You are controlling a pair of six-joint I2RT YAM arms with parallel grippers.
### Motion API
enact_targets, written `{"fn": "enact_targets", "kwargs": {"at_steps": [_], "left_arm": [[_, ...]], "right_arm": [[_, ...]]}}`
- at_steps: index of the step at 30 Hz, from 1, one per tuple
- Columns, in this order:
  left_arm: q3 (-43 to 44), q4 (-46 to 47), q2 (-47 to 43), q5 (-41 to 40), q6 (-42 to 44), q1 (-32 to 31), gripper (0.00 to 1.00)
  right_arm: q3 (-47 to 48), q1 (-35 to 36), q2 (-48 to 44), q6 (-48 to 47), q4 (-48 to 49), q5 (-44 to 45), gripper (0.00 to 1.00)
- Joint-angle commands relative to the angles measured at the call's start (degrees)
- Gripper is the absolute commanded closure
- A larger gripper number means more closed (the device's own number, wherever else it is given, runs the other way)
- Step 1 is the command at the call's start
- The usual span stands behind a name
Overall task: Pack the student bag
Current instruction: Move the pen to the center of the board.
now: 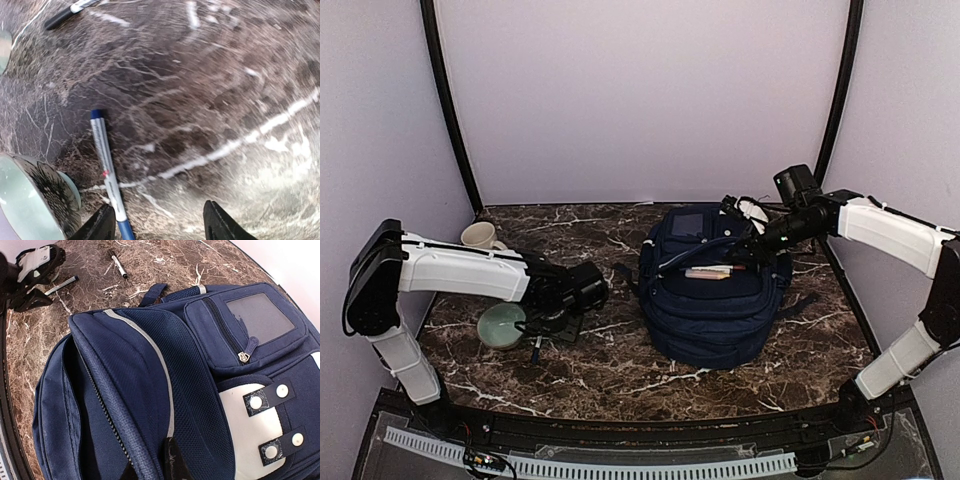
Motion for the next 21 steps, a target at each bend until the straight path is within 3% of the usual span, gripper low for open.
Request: {"fn": "enact_targets", "kwargs": {"at_steps": [1,21], "left_arm": [[0.98,-2.34,-0.94,1.77,-0.98,2.91,0.36],[4.14,3.02,5.45,4.52,5.21,11.31,0.34]], "right_arm": [[-0.41,0.02,-1.44,-0.35,4.98,-3.29,1.0],[-1.0,-0.04,-1.31,-0.63,4.8,-3.3,1.0]]}}
